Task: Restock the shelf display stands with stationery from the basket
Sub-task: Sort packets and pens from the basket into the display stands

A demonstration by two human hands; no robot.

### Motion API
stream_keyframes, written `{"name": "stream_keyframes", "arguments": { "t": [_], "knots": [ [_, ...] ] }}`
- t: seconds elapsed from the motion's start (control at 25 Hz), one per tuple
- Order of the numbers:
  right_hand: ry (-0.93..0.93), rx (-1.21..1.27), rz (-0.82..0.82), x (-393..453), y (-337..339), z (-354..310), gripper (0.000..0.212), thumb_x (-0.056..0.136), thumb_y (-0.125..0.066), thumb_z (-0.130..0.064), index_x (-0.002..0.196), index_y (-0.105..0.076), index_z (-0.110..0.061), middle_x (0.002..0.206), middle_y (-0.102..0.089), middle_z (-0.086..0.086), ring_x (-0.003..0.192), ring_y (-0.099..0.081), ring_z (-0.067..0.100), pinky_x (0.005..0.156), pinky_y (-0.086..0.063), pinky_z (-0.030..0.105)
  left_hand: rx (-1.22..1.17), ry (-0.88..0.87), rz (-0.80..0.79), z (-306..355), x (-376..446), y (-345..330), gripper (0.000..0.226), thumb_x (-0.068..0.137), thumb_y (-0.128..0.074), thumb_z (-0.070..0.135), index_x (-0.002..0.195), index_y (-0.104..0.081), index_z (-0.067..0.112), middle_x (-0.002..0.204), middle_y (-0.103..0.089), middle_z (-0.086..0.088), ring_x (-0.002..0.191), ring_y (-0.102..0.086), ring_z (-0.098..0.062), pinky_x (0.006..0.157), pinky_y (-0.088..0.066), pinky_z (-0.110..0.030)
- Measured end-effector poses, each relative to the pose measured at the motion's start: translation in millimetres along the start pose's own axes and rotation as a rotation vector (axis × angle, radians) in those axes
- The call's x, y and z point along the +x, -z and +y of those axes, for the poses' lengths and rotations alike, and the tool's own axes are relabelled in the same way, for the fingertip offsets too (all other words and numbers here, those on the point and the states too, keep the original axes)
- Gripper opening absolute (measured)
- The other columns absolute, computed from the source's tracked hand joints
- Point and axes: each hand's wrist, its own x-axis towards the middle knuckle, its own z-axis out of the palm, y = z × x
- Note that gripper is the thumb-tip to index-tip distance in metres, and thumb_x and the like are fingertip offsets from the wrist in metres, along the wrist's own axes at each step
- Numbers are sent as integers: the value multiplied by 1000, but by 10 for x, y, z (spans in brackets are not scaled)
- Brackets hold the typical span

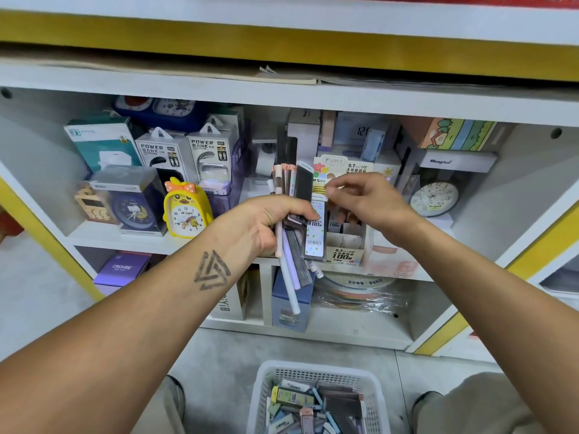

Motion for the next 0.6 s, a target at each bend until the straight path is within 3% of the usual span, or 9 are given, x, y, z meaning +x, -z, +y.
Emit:
{"name": "stream_keyframes", "arguments": {
  "t": [0.12, 0.28, 0.4, 0.6],
  "knots": [
    [-79, 207, -137, -55, -64, -46, 12, 88, -76, -17, 94, -73, -7, 65, -70, 9, 52, -59, 17, 47, -47, 24, -15, -2, -33, -14, 1, -22, 11, 83, -61, -10, 80, -68, -1, 70, -72, -17, 59, -71, -27, 65, -60, -45],
    [-60, 242, 157, 2, 157, -45, 3, 90, -71, -4, 89, -68, -5, 65, -70, 7, 47, -56, 14, 48, -45, 26, -70, 3, -26, 2, -12, 3, 10, 82, -63, -10, 78, -65, -2, 67, -69, -16, 55, -69, -24, 65, -60, -44],
    [20, -16, 319, 20, 308, 39, 10, 93, -69, -7, 94, -62, -15, 75, -66, 10, 50, -64, 14, 55, -54, 33, -69, 8, 2, 5, -26, 39, 13, 82, -65, -9, 72, -64, -1, 62, -66, -14, 52, -67, -22, 66, -59, -42],
    [133, -424, 243, 22, 150, 166, 16, 96, -66, -17, 104, -56, -26, 80, -66, 2, 64, -69, 10, 59, -55, 30, -77, 35, -16, -3, -42, 28, 16, 82, -66, -8, 68, -65, -1, 62, -66, -14, 53, -67, -22, 66, -60, -42]
  ]
}}
